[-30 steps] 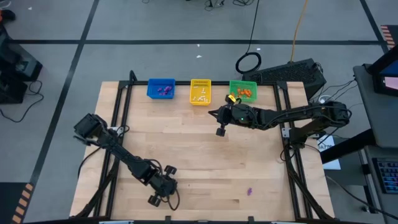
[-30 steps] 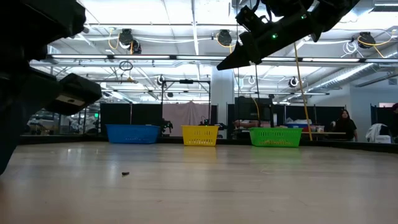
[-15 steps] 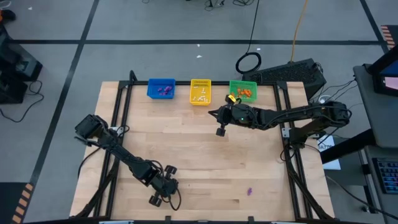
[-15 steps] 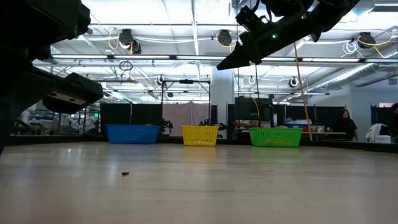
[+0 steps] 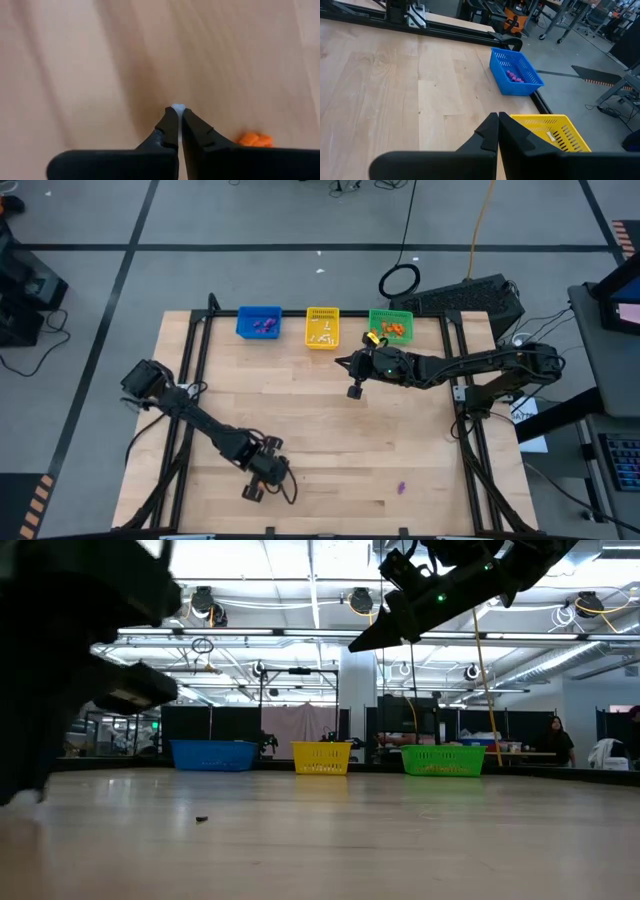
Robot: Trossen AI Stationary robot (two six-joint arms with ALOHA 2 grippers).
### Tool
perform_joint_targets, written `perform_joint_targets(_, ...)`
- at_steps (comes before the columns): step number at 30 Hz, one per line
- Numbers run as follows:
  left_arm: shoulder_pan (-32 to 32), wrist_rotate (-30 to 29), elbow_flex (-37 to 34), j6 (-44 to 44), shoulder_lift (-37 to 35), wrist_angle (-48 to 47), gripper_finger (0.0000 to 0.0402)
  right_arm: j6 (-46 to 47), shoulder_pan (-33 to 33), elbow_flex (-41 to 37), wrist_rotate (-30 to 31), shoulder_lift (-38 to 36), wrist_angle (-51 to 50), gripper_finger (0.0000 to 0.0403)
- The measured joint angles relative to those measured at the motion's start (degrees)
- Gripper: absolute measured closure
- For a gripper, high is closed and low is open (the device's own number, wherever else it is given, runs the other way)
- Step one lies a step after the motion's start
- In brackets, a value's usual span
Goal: Sort Halloween decoration
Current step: Put the white bone toy into the yellow bin
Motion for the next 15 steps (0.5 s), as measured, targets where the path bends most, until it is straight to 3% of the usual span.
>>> perform_joint_targets(8,4.3,-6.6,0.0,2.1,-6.2,-4.6,0.0402,0.0,0.0,0.0,0.0,0.0,0.0,0.0403)
perform_joint_targets(15,9.6,-8.5,-3.4,1.5,-12.2,-0.6,0.0401,0.0,0.0,0.0,0.0,0.0,-0.2,0.0403)
